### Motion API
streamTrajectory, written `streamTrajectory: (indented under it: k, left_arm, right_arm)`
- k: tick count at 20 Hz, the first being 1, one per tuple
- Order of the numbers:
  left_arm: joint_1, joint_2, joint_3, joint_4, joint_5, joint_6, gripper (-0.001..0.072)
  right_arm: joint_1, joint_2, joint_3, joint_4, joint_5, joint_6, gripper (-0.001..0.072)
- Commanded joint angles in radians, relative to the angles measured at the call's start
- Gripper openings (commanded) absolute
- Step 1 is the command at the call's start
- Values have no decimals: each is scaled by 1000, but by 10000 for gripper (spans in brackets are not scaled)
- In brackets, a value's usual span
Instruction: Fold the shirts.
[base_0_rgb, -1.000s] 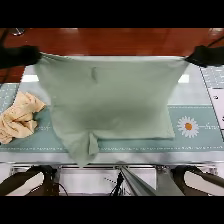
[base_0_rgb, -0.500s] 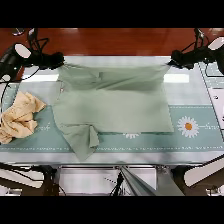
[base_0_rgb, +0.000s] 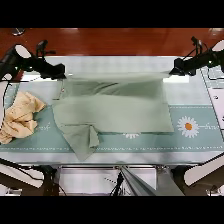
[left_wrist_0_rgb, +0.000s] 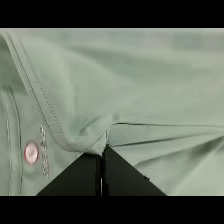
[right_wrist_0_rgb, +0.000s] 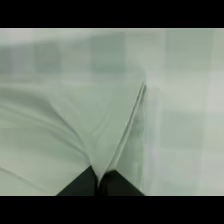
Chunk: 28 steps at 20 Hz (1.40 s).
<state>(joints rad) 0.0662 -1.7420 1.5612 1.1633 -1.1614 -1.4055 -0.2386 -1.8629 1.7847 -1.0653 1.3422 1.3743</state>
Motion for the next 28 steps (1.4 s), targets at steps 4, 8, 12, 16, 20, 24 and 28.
streamTrajectory:
  k: [4, 8, 12, 16, 20, 24, 28]
  left_arm:
    - [3, -71, -29, 53, -211, 47, 19]
    - [5, -79, -29, 53, -231, 36, 19]
    - [21, -79, -29, 82, -301, 36, 19]
    - [29, -79, -29, 94, -342, 36, 19]
    - [27, -79, -29, 93, -341, 24, 39]
    - [24, -72, -29, 92, -374, -23, 703]
    - [30, 17, -43, 86, -409, -17, 704]
  right_arm:
    - [-9, -15, -109, -35, 87, -14, 21]
    - [-9, -22, -120, -26, 89, -14, 22]
    - [-9, -22, -120, -26, 95, -13, 22]
    - [-5, -22, -120, -27, 96, -6, 22]
    - [29, -23, -120, -68, 83, 7, 23]
    - [40, -19, -120, -113, 99, 72, 623]
    - [-20, 103, -120, -123, 131, 62, 622]
